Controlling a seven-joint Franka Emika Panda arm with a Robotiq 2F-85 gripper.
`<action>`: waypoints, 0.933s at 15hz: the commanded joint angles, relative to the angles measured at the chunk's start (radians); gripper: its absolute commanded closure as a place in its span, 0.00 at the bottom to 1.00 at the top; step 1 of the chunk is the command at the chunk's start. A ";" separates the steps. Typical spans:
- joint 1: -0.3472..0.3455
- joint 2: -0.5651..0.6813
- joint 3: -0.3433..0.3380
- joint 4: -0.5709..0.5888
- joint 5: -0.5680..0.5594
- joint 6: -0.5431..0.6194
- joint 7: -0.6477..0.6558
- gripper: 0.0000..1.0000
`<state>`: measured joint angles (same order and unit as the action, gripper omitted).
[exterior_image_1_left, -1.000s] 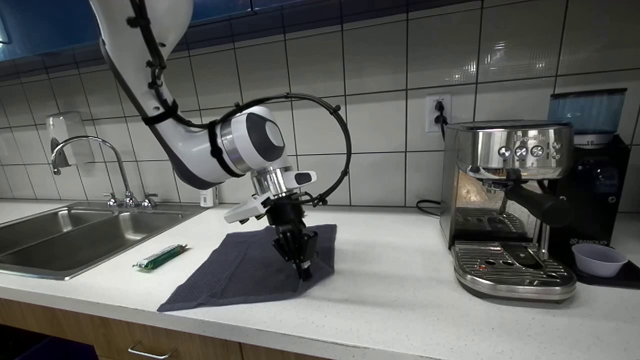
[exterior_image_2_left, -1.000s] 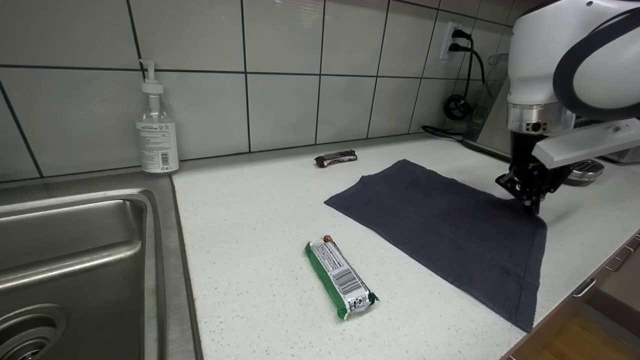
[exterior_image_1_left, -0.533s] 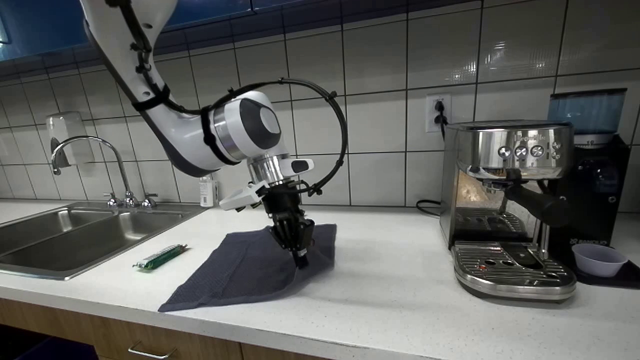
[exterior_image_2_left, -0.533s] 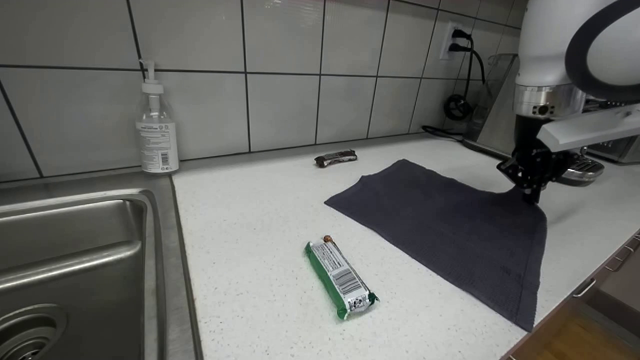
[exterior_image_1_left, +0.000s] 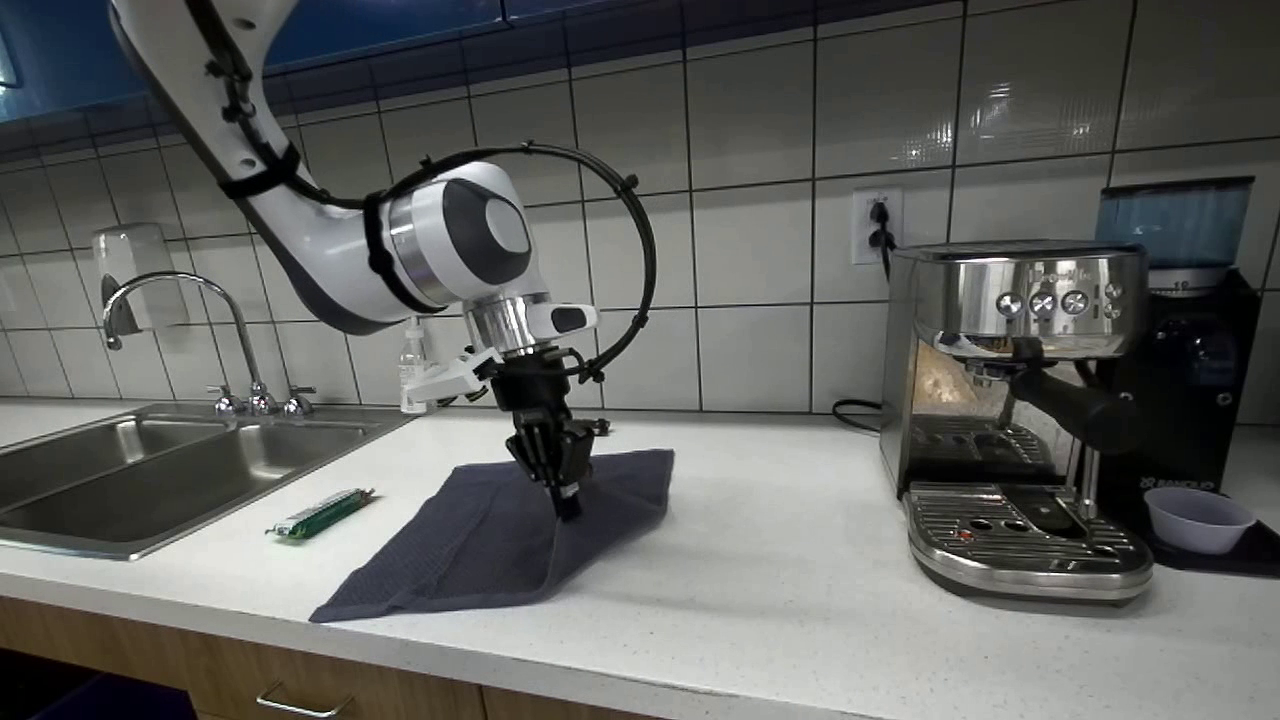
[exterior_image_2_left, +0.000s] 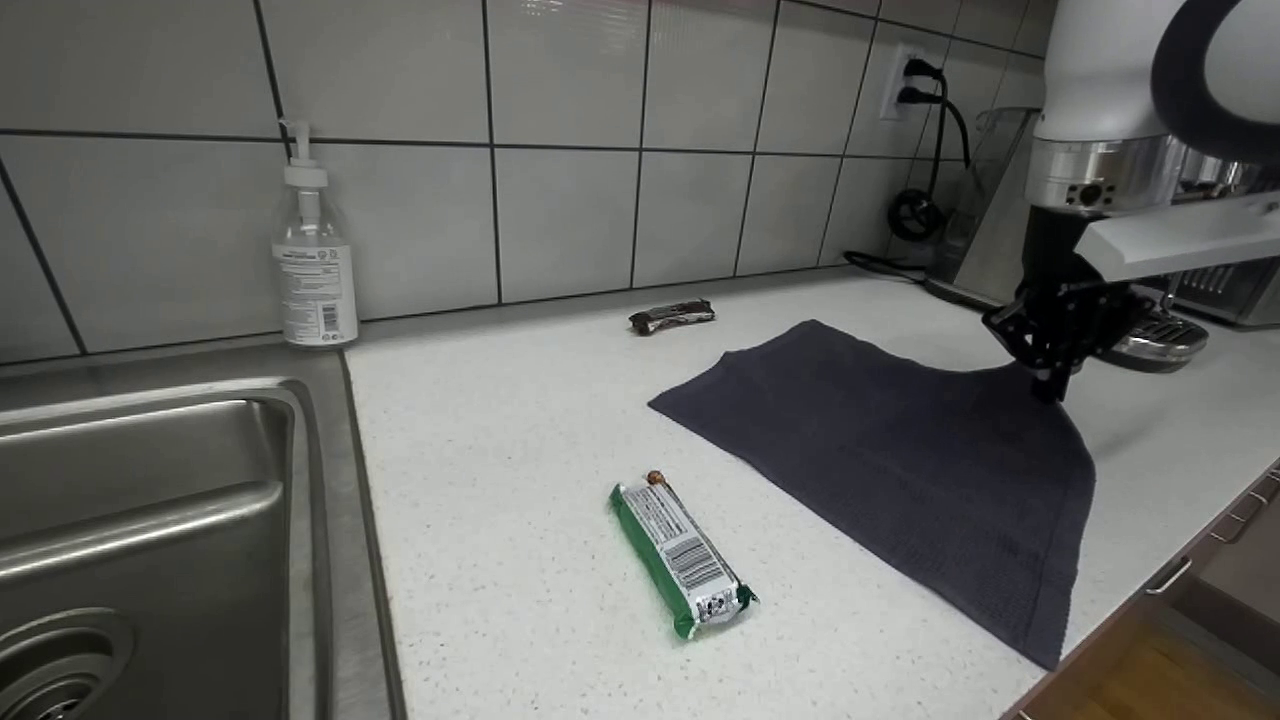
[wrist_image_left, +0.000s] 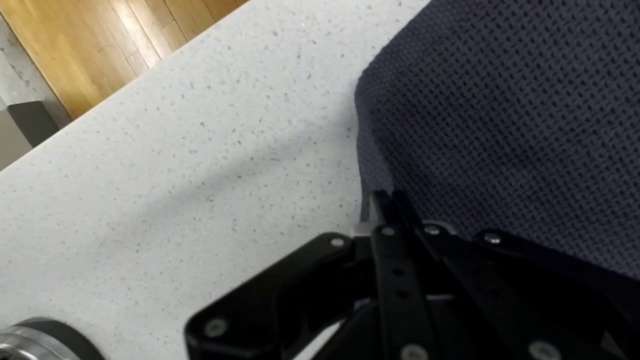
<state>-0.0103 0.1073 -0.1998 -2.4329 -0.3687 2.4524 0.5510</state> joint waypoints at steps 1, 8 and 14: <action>-0.009 -0.056 0.039 -0.022 0.041 -0.031 -0.017 0.99; -0.013 -0.043 0.077 0.010 0.111 -0.030 -0.071 0.99; -0.014 -0.031 0.091 0.044 0.163 -0.012 -0.186 0.99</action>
<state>-0.0103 0.0778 -0.1300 -2.4168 -0.2445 2.4534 0.4418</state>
